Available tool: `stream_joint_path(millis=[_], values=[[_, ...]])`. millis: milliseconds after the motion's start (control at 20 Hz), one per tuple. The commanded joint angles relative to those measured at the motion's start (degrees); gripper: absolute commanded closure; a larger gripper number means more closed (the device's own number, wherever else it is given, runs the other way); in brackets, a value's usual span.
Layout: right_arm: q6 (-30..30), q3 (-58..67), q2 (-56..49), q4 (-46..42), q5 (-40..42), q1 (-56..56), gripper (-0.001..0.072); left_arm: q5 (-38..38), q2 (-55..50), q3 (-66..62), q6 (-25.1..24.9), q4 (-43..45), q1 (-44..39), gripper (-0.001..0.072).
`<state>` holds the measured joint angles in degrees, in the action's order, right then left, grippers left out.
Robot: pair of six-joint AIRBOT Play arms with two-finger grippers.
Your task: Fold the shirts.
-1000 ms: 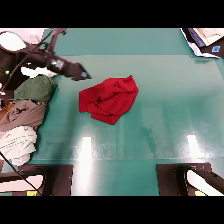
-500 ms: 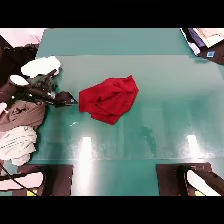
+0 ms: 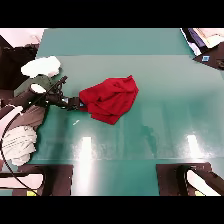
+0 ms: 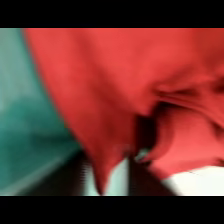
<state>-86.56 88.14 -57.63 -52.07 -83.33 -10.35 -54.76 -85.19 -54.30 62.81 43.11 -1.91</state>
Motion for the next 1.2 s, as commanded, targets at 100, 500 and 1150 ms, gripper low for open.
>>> stream_joint_path(millis=[100,500,1150], values=[[0.0,-1.86,0.24,-0.48,-1.05,0.07,0.0693,-2.32,0.48,-6.58,0.37,-0.79,-0.55,0.0687],[0.02,-40.02,-2.21,0.11,19.12,17.25,0.0426,-9.49,7.91,-19.21,0.22,1.07,-0.55,0.0686],[2.03,-35.85,-26.97,9.01,44.3,32.79,0.0321,-11.91,8.46,-19.19,1.79,1.07,-0.55,0.0686]])
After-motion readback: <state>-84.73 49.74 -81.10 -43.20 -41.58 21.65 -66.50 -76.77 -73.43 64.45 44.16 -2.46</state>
